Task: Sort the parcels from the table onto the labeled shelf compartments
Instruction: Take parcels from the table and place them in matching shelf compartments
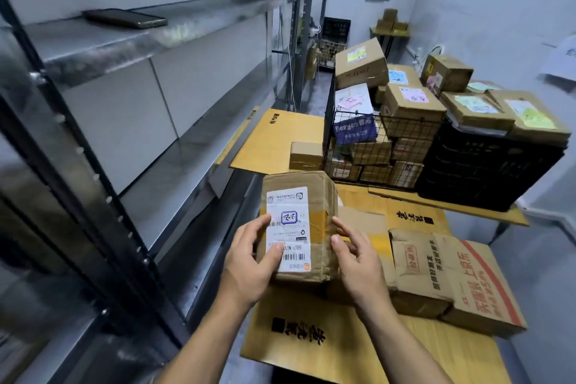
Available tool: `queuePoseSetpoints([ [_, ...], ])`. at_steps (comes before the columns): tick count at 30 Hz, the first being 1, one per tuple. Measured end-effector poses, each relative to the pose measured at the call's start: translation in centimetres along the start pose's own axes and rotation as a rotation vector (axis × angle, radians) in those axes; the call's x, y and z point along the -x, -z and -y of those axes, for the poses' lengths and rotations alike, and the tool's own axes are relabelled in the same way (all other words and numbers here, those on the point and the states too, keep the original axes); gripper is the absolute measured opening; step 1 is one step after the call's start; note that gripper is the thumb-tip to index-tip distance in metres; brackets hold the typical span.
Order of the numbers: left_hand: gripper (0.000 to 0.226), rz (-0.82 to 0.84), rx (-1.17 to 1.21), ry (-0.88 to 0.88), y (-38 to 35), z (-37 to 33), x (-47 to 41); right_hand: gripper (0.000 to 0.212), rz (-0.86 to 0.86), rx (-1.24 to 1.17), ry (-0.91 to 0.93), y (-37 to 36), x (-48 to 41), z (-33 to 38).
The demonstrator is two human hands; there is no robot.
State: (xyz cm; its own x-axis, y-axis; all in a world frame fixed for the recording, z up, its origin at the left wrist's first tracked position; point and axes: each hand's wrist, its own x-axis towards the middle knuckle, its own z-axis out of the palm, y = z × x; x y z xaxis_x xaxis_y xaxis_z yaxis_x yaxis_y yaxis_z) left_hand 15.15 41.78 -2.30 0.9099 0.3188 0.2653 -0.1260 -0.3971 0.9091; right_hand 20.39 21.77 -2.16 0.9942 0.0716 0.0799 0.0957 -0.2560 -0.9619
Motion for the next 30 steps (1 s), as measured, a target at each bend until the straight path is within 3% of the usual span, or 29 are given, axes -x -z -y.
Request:
queuePoseSetpoints([
  [3,0.048,-0.023,-0.079,-0.047,0.3,-0.5,0.8,0.031,0.112,-0.076,-0.06,0.3,0.7,0.9],
  [9,0.052,-0.115,-0.154,-0.115,-0.3,-2.8,3.6,0.057,0.277,-0.122,-0.007,1.9,2.9,2.3],
  [20,0.055,-0.32,-0.284,0.024,-3.3,-8.0,17.4,0.068,0.428,-0.188,0.031,5.7,11.0,1.1],
  [30,0.054,-0.532,-0.404,0.223,0.9,-10.8,30.0,0.076,0.675,-0.254,0.114,2.5,21.0,2.0],
])
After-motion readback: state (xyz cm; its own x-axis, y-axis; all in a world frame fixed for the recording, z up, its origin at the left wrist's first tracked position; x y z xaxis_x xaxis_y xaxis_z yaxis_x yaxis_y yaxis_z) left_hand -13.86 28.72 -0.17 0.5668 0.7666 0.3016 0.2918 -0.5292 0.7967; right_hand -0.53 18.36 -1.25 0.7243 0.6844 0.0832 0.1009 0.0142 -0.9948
